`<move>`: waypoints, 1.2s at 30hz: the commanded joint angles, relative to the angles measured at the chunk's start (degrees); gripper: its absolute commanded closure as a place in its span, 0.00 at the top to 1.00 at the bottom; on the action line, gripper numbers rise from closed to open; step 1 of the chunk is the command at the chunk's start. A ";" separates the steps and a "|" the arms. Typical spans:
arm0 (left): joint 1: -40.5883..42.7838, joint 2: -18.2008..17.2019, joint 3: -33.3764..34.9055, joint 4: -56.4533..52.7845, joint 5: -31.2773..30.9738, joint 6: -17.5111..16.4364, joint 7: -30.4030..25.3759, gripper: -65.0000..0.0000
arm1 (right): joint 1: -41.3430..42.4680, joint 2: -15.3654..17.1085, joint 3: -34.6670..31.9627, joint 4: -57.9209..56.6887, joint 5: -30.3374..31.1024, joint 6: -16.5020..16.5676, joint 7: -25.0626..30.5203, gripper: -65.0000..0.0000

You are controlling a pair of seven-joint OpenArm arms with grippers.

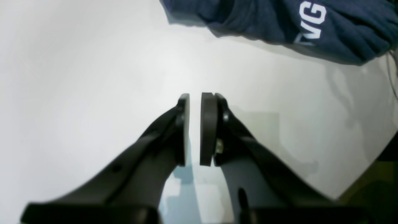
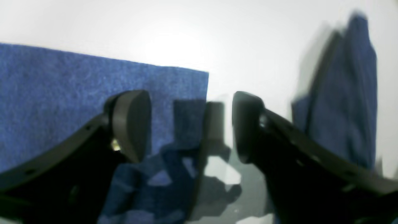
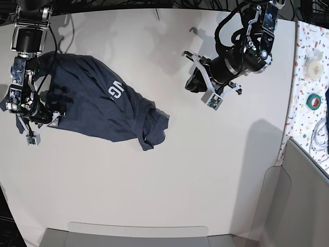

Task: Layout the t-shirt on the table in an organized manner, then fold the t-shirt properly
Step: 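Release the shirt with the right gripper and regrasp its edge, then lift the shirt with the right gripper and swing it toward the left gripper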

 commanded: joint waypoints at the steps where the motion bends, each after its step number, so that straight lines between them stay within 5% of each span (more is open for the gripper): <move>1: -0.17 -0.73 -0.83 0.93 -0.40 -0.19 -0.89 0.08 | 0.15 0.30 -0.97 -0.68 -0.91 0.27 -1.13 0.37; 4: 0.27 -0.81 -1.98 0.93 -0.40 -0.19 -0.89 0.08 | 0.07 -0.05 -1.23 -0.94 -0.99 0.18 -0.07 0.00; 13: 0.62 -0.73 -4.44 0.93 -0.40 -0.19 -0.89 0.08 | 2.88 -0.40 3.60 13.39 -0.73 -0.08 -4.38 0.00; 18: 0.62 -0.73 -7.34 0.93 -0.40 -0.19 -0.89 0.08 | 5.52 -7.44 13.80 27.28 -0.91 -0.08 -10.36 0.00; 22: 1.41 -0.55 -9.89 0.93 -0.40 -0.19 -0.89 0.07 | 6.66 -12.27 15.12 37.74 -0.73 -0.08 -12.64 0.00; 36: 2.73 -0.37 -30.90 1.02 -0.49 -0.19 -0.98 0.07 | 1.47 -28.62 -16.97 46.35 -0.55 0.09 -12.64 0.00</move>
